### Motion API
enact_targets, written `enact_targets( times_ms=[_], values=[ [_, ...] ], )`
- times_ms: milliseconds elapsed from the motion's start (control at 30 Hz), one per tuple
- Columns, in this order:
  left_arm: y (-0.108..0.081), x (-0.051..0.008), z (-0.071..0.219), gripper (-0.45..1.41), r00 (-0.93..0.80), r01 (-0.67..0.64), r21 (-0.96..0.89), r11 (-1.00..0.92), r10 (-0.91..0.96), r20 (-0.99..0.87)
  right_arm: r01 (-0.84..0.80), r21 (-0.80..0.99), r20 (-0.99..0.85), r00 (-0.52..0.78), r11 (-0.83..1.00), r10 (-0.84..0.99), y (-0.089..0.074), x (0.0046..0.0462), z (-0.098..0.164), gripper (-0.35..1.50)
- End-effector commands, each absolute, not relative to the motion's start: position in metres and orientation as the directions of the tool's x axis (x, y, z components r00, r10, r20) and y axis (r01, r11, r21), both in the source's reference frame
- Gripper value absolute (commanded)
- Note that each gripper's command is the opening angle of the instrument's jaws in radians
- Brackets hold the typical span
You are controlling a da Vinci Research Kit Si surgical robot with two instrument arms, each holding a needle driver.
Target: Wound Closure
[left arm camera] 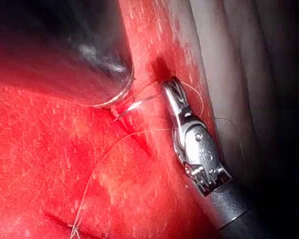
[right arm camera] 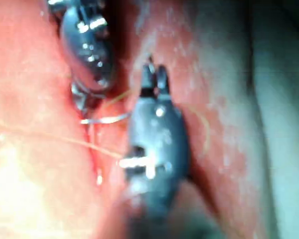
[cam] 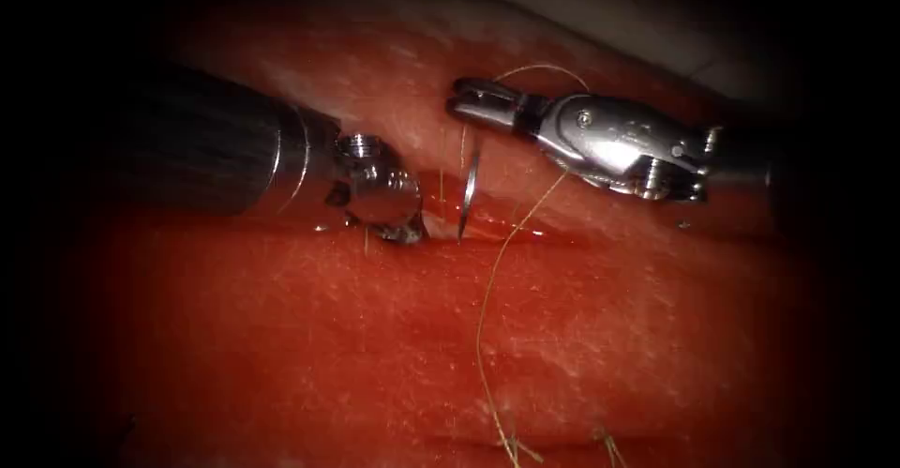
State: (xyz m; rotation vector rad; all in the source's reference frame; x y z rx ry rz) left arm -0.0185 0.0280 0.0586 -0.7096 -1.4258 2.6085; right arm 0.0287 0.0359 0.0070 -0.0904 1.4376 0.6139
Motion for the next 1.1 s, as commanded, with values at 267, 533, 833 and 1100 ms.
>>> enact_targets(
  times_ms=[267,533,833,1100],
  values=[
    [0.029,-0.019,0.058,-0.35,-0.87,0.153,-0.81,-0.567,0.312,-0.383,-0.437,0.21,-0.96,0.078,0.875,0.269,0.036,0.0303,0.009,-0.35],
    [0.029,-0.0192,0.056,-0.35,-0.854,0.156,-0.803,-0.575,0.33,-0.403,-0.437,0.198,-0.962,0.087,0.877,0.261,0.035,0.0309,0.009,-0.35],
    [0.031,-0.0182,0.053,-0.35,-0.821,0.129,-0.782,-0.61,0.376,-0.429,-0.418,0.203,-0.957,0.106,0.886,0.269,0.033,0.0307,0.009,-0.35],
    [0.03,-0.0194,0.048,-0.31,-0.848,0.085,-0.752,-0.654,0.349,-0.399,-0.416,0.249,-0.947,0.084,0.875,0.31,0.033,0.0298,0.009,-0.35]
  ],
)
